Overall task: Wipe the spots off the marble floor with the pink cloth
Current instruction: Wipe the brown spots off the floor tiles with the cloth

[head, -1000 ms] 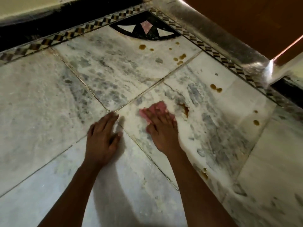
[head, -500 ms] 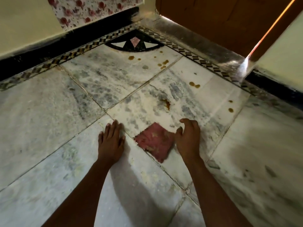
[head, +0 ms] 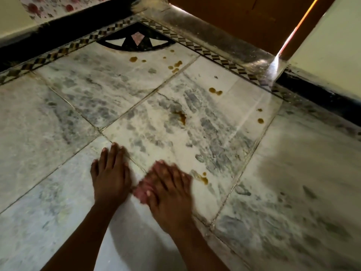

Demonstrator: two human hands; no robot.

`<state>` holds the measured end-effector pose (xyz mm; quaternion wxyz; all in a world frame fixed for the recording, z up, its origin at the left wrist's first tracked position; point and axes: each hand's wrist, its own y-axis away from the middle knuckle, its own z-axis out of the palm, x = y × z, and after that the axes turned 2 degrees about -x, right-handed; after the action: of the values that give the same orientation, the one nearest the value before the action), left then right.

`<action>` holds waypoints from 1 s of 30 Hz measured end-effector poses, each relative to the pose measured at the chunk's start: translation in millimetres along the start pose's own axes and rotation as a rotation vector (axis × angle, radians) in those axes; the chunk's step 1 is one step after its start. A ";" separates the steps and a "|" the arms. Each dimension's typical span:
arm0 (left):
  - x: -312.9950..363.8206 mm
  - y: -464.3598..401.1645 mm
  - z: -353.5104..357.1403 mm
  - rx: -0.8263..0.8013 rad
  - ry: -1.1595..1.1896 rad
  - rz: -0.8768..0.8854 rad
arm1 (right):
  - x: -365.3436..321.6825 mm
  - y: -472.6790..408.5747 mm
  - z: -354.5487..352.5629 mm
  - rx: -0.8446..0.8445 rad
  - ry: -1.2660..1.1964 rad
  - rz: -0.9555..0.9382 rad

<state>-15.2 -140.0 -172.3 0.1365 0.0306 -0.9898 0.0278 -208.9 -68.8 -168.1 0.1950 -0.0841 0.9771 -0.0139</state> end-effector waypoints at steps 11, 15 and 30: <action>3.8 4.4 -1.8 -0.007 0.018 -0.001 | 48.4 -26.2 -14.4 0.000 0.150 0.062; 3.6 5.1 -3.7 -0.005 0.013 -0.012 | 118.5 17.3 -52.6 0.043 0.145 0.479; 8.5 2.8 -6.6 0.014 -0.008 -0.014 | 145.9 -63.5 -63.3 -0.004 0.085 0.633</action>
<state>-21.8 -137.2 -163.8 0.1328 0.0384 -0.9898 0.0338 -355.9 -156.5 -161.2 0.1486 0.2242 0.9620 0.0460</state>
